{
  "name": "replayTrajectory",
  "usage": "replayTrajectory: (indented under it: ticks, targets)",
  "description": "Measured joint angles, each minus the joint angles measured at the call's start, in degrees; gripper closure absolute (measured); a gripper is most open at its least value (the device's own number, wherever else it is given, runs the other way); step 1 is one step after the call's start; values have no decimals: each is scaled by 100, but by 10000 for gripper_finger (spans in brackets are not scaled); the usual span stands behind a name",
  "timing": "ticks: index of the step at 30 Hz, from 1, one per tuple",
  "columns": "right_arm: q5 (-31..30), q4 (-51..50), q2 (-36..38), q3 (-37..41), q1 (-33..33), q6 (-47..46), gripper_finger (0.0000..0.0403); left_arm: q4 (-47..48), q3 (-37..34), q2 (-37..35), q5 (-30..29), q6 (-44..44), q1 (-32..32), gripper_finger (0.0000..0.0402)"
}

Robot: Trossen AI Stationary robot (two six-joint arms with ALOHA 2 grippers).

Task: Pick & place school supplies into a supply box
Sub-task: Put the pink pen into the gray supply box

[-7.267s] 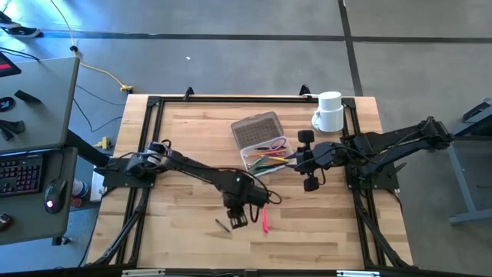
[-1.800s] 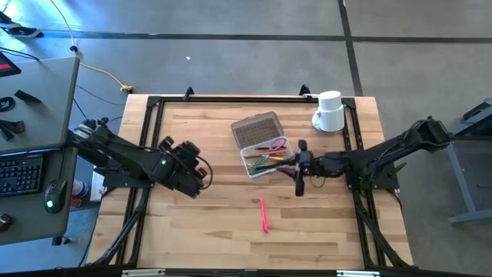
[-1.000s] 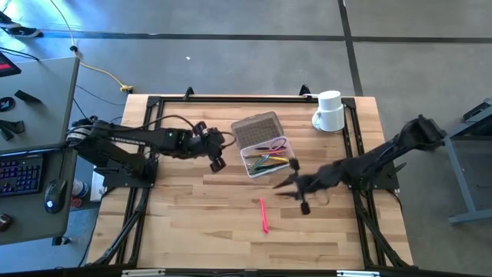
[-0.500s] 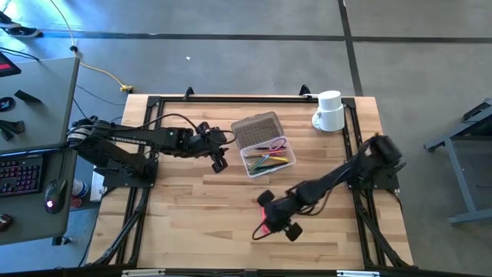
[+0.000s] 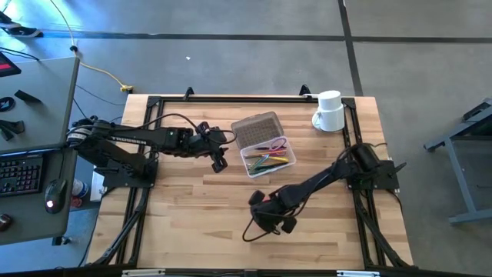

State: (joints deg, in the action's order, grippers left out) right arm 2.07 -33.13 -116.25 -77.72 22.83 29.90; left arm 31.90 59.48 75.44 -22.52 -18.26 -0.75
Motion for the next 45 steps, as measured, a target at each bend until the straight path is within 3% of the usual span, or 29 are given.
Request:
replayTrajectory:
  ticks: [6, 12, 19, 22, 25, 32, 35, 38, 42, 45]
  targets:
    - [-213, 290, 16, 260, -64, 375, 315, -2, 0, 0, 1, -22, 0, 252]
    - [-100, 572, 39, 559, -209, -203, 319, -7, 0, 0, 233, -170, 0, 252]
    - [-124, 425, 38, 615, -251, -863, 383, -4, 0, 0, 374, -175, 0, 252]
    - [-227, 488, 102, 615, -220, -996, 391, -7, 0, 0, 374, -175, 0, 252]
    - [-590, 529, 238, 596, -119, -1057, 378, -36, 0, 0, 372, -176, 0, 252]
    - [-2924, 77, 1125, 581, -161, -1064, 395, -47, 0, 0, 372, -175, 0, 252]
    - [-3426, -19, 1420, 593, -452, -1064, 394, -51, 0, 0, 366, -175, 0, 252]
    - [-3181, 111, 1572, 579, -997, -1243, 376, -52, 0, 0, 359, -168, 0, 252]
    - [-2000, 339, 1544, 883, -1845, -1556, 358, -50, 0, 0, 354, -166, 0, 252]
    - [-1174, 1175, 1544, 1380, -2355, -1616, 355, -51, 0, 0, 351, -161, 0, 252]
